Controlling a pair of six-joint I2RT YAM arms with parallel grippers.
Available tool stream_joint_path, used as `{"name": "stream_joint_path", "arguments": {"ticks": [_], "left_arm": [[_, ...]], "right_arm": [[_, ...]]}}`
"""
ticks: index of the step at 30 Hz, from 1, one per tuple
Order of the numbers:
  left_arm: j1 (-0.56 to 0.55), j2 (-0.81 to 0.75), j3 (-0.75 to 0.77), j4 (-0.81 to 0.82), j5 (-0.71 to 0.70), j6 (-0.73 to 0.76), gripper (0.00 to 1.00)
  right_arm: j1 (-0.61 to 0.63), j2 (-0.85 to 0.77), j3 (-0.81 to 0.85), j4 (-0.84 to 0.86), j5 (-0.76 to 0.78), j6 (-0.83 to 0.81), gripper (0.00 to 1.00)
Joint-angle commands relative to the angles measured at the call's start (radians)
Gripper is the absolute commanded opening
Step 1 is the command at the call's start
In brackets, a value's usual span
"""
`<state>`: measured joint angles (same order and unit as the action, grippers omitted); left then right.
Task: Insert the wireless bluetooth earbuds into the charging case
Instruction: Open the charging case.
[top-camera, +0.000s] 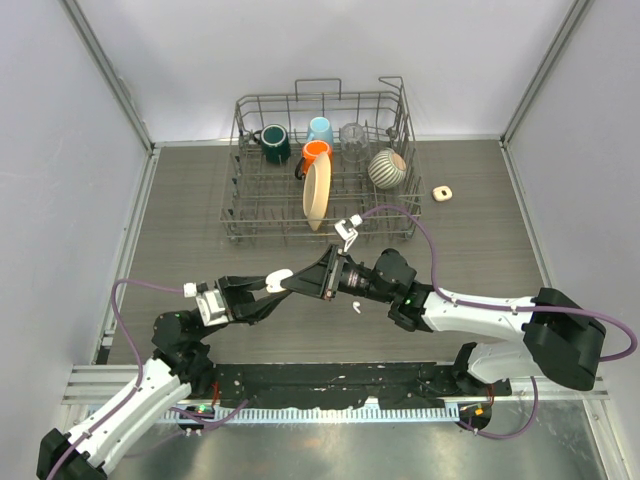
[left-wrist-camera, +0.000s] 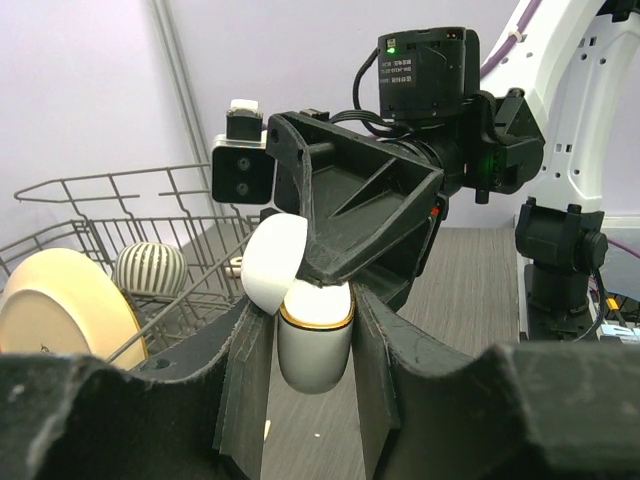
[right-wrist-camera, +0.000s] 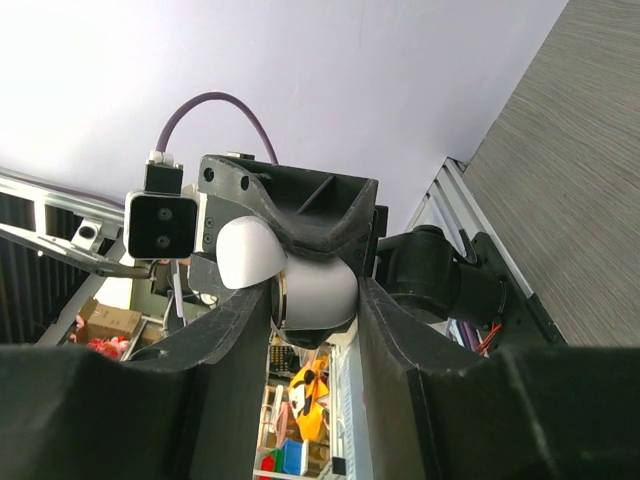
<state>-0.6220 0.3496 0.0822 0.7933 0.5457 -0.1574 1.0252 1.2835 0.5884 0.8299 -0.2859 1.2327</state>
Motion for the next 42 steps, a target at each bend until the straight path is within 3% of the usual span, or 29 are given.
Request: {"name": "stream_joint_path", "arguments": {"ticks": [1,18,25,29,42], "left_arm": [[-0.001,0.0,0.027,0.026,-0.009,-0.008,0.38],[-0.001,0.022,0.021,0.034,-0.009,-0.007,0.36],[-0.001,0.02,0.021,0.043,-0.012,-0.01,0.25],[-0.001,0.02,0.021,0.05,-0.016,-0.013,0.32],[-0.001,0.017,0.021,0.053,-0.02,-0.014,0.35]], "right_arm": [[0.003,-0.023,0.001,0.021,0.025,-0.013,0.01],[0.003,-0.044,-0.013,0.084,0.016,-0.003,0.01],[0.003,-0.032,-0.01,0.077,0.01,0.007,0.01],[0.003,-0.018,-0.01,0.083,0.008,0.016,0.01],[0.003,-0.012,-0.01,0.083,0.013,0.014,0.01]]}}
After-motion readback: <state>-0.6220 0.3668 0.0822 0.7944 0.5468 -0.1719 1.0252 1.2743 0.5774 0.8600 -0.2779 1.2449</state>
